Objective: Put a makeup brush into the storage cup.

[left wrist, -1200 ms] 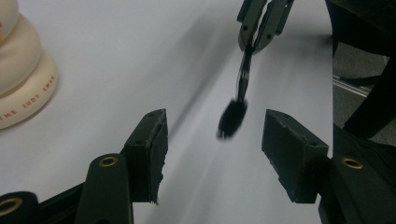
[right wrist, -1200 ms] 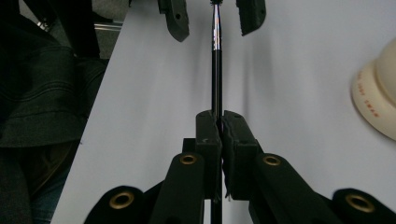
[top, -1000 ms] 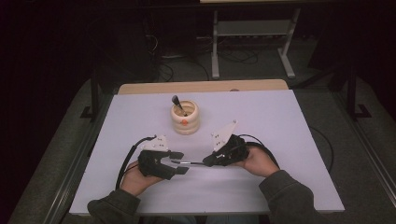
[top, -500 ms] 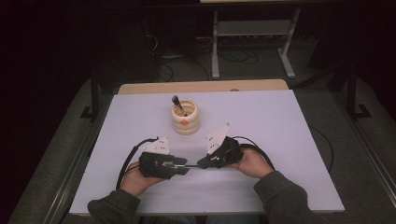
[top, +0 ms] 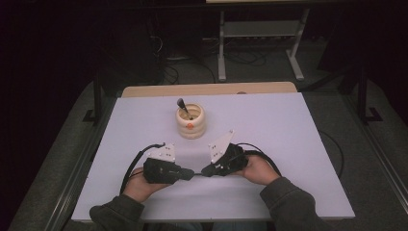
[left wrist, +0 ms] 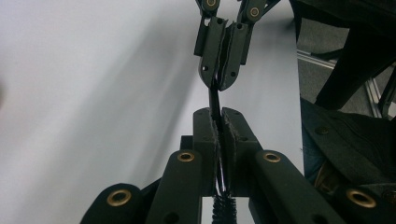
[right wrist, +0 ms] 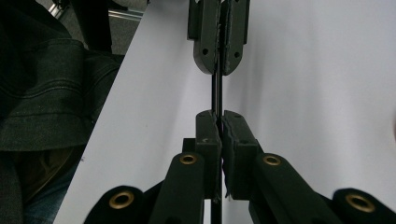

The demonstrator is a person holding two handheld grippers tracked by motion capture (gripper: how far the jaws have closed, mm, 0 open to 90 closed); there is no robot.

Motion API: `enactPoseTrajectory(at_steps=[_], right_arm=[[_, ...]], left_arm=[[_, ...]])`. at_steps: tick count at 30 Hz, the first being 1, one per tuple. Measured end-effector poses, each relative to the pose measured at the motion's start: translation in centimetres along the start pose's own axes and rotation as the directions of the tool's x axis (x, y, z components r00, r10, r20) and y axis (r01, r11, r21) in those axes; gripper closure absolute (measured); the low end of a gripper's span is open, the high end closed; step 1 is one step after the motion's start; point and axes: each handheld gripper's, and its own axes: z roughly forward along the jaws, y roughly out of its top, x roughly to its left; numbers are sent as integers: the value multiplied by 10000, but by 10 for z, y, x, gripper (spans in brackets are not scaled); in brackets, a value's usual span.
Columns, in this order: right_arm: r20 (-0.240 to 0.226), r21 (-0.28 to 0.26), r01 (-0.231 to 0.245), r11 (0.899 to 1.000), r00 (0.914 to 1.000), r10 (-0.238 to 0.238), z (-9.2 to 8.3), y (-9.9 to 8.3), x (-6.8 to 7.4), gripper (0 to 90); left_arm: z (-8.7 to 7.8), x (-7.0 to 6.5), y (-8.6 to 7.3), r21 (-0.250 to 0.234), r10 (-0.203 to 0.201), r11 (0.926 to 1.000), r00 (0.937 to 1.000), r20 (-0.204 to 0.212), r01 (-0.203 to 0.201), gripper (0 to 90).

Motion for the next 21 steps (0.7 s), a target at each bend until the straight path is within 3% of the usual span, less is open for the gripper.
enactPoseTrajectory(at_steps=[2, 4, 8, 12, 15, 16, 17, 18, 19, 20, 21], right_arm=[[-14, 73, 15, 10000, 10000, -15, 2, 0, 0, 847], [-54, 207, 50, 9998, 10000, -49, 5, 1, 1, 843], [-13, 547, 56, 9985, 10000, -55, 10, 4, 4, 837], [50, 755, -107, 9971, 9999, 104, 15, 7, 4, 726], [77, 1015, -122, 9948, 9999, 114, 18, 10, 5, 738], [112, 1175, 38, 9931, 9999, -52, 21, 12, 5, 815], [189, 1223, 40, 9925, 9998, -64, 22, 12, 6, 836], [222, 1238, 19, 9923, 9997, -47, 22, 12, 5, 838], [141, 1262, -177, 9919, 9998, 160, 22, 12, 6, 838], [149, 1154, -90, 9933, 9999, 73, 23, 11, 4, 840], [189, 1173, -157, 9930, 9997, 135, 23, 10, 5, 840]], left_arm=[[0, -1, 0, 75, -6, 10000, 10000, -27, 6, 853], [1, -1, 1, 241, 266, 9994, 9996, -109, -263, 854], [3, -4, 2, 363, 207, 9991, 9995, -227, -199, 856], [1, -4, 3, 340, 318, 9989, 9991, -270, -309, 856], [1, -4, 3, 338, 329, 9989, 9990, -293, -320, 856], [0, -4, 3, 320, 331, 9990, 9991, -261, -323, 855], [0, -4, 3, 294, 321, 9991, 9990, -304, -312, 852], [0, -4, 3, 225, 240, 9995, 9992, -329, -233, 842], [0, -4, 3, 225, 240, 9995, 9992, -329, -233, 777], [-2, -3, 3, 88, 25, 10000, 9988, -486, -21, 695], [-3, -3, 3, -2, -81, 10000, 9989, -466, 81, 672]])
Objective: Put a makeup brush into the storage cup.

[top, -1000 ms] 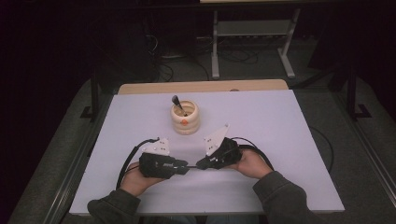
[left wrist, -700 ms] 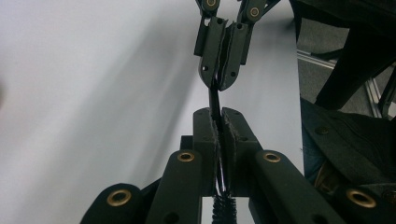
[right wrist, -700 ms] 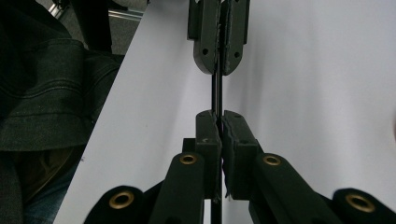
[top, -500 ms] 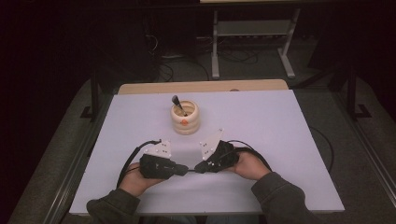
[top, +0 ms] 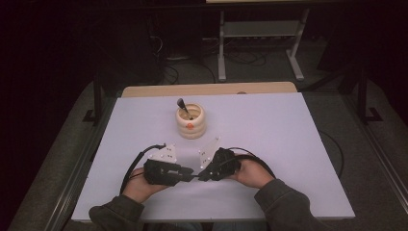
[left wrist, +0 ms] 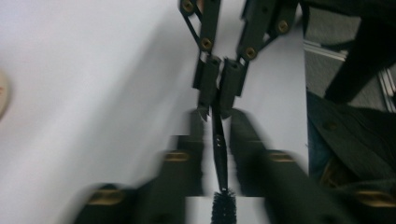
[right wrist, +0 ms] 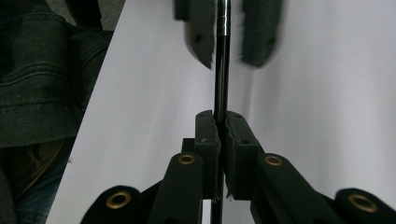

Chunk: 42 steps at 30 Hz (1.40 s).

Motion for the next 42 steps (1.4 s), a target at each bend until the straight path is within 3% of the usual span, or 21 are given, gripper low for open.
enactPoseTrajectory(at_steps=[7, 14, 21, 25, 29, 31, 35, 42], right_arm=[[287, -597, -526, 9968, 9981, 543, -5, -9, 0, 840], [506, -1400, -792, 9870, 9949, 870, -10, -11, -1, 839], [687, -1340, -837, 9874, 9932, 935, -4, -11, -1, 838], [663, -1306, -794, 9882, 9939, 886, 0, -10, 0, 833], [801, -1283, -790, 9886, 9927, 897, 3, -9, 1, 821], [903, -1188, -906, 9888, 9907, 1016, 4, -8, 1, 752], [1199, -1002, -880, 9911, 9878, 998, 2, -3, 3, 696], [1142, -769, -775, 9940, 9897, 860, 2, 11, 7, 757]], left_arm=[[-4, 3, -2, -325, -329, 9989, 9995, -39, 327, 607], [-6, 4, -2, -510, -342, 9981, 9994, -60, 339, 647], [-11, 7, -3, -749, -496, 9959, 9987, 62, 499, 724], [-13, 7, -3, -766, -500, 9957, 9985, 203, 514, 834], [-13, 7, -3, -729, -447, 9963, 9989, 170, 459, 848], [-13, 6, -3, -682, -448, 9966, 9988, 187, 460, 851], [-12, 5, -2, -463, -355, 9983, 9994, -11, 354, 852], [-12, 4, 0, -296, -217, 9993, 9997, -117, 213, 853]])
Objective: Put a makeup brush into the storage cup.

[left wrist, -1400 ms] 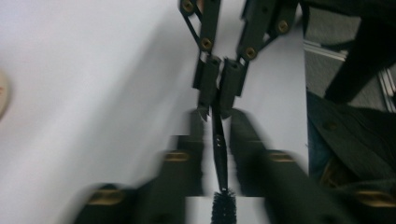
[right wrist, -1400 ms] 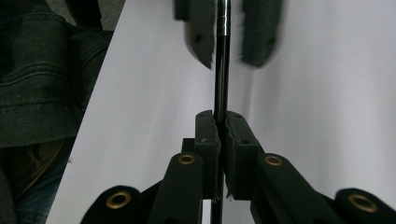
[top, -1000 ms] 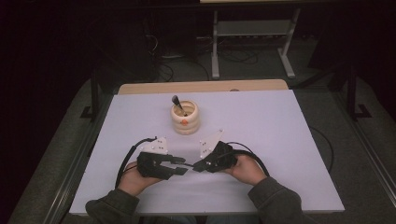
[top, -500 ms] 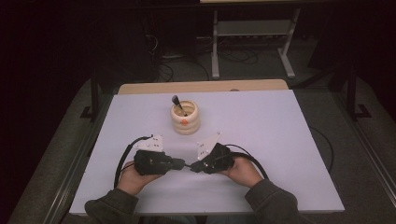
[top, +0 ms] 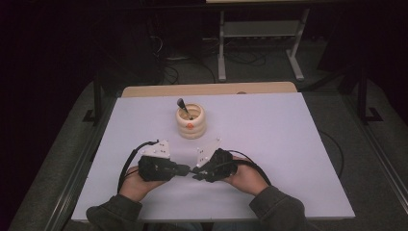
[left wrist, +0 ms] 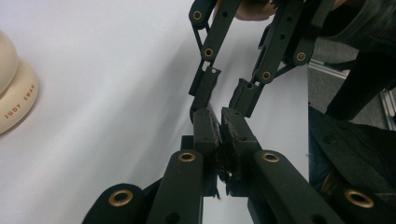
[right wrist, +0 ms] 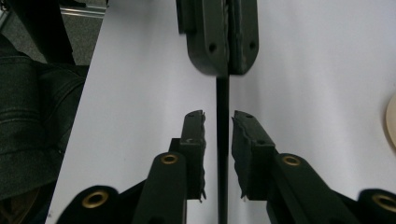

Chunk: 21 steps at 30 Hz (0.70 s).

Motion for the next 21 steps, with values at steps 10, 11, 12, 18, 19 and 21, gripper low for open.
enactPoseTrajectory(at_steps=[10, 11, 12, 18, 19, 21], right_arm=[[-507, -233, -217, 9995, 9985, 205, 2, 0, -4, 838], [-524, -253, -328, 9991, 9981, 315, 1, -1, -5, 838], [-526, -297, -396, 9988, 9979, 380, 0, -2, -5, 838], [-561, -673, -943, 9933, 9943, 906, -7, -10, -12, 839], [-585, -738, -997, 9923, 9937, 955, -8, -11, -14, 838], [-546, -726, -1048, 9918, 9934, 1009, -10, -12, -15, 839]], left_arm=[[-2, 0, 0, -173, -75, 9998, 9999, -146, 73, 684], [-3, 1, 0, -154, -55, 9999, 9998, -210, 51, 657], [-4, 1, -1, -194, -124, 9997, 9996, -237, 119, 644], [-6, 4, -3, -227, -242, 9995, 9984, -503, 231, 595], [-6, 4, -3, -218, -293, 9994, 9981, -535, 281, 591], [-6, 5, -4, -165, -226, 9996, 9980, -597, 216, 584]])
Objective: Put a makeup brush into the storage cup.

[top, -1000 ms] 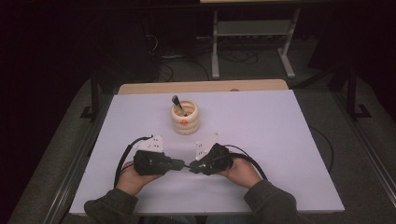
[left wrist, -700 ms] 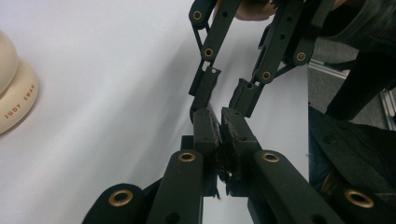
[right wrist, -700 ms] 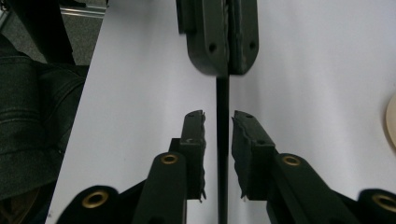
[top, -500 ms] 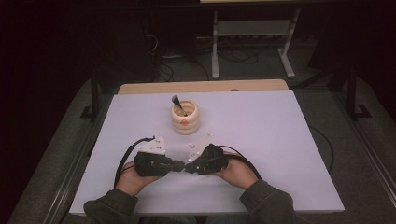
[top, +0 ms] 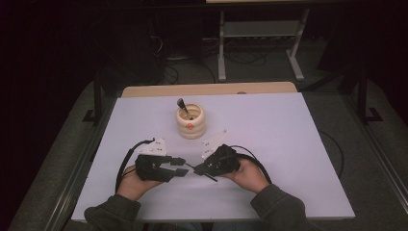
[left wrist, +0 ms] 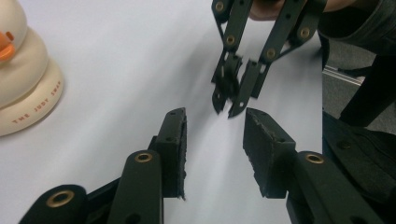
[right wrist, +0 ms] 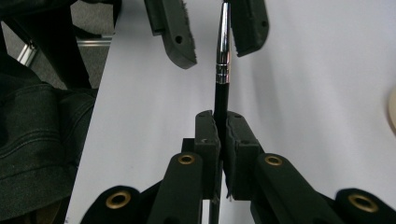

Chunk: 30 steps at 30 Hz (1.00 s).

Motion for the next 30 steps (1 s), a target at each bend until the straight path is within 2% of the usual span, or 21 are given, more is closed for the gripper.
enactPoseTrajectory(at_steps=[2, 10, 13, 19, 21, 26, 27, 28, 30], right_arm=[[-85, -113, -367, 9993, 9993, 366, -3, -2, -3, 838], [-76, -250, -746, 9969, 9972, 745, -6, -4, -11, 838], [-140, -408, -926, 9949, 9957, 921, -9, -4, -16, 838], [-84, -495, -1182, 9918, 9930, 1179, -14, -2, -26, 838], [-103, -568, -1464, 9876, 9892, 1460, -16, -1, -31, 838], [78, -647, -1404, 9880, 9899, 1412, -20, 4, -39, 838], [39, -623, -1527, 9863, 9882, 1532, -21, 5, -40, 838], [105, -587, -1374, 9888, 9903, 1383, -21, 6, -43, 838], [84, -617, -1482, 9870, 9888, 1490, -22, 8, -46, 838]], left_arm=[[0, 1, -1, -25, -11, 10000, 9999, -124, 11, 579], [1, 1, -3, 41, -96, 9999, 9995, -311, 97, 562], [1, 1, -3, 103, 42, 9999, 9992, -398, -38, 556], [0, 1, -4, 111, 47, 9999, 9990, -445, -42, 555], [1, 1, -4, 100, -2, 9999, 9990, -454, 7, 555], [1, 2, -5, 104, 85, 9999, 9985, -535, -79, 548], [1, 2, -5, 89, 72, 9999, 9984, -556, -67, 547], [1, 2, -5, 91, 45, 10000, 9984, -572, -40, 547], [1, 1, -6, -21, -168, 9999, 9985, -525, 167, 545]])
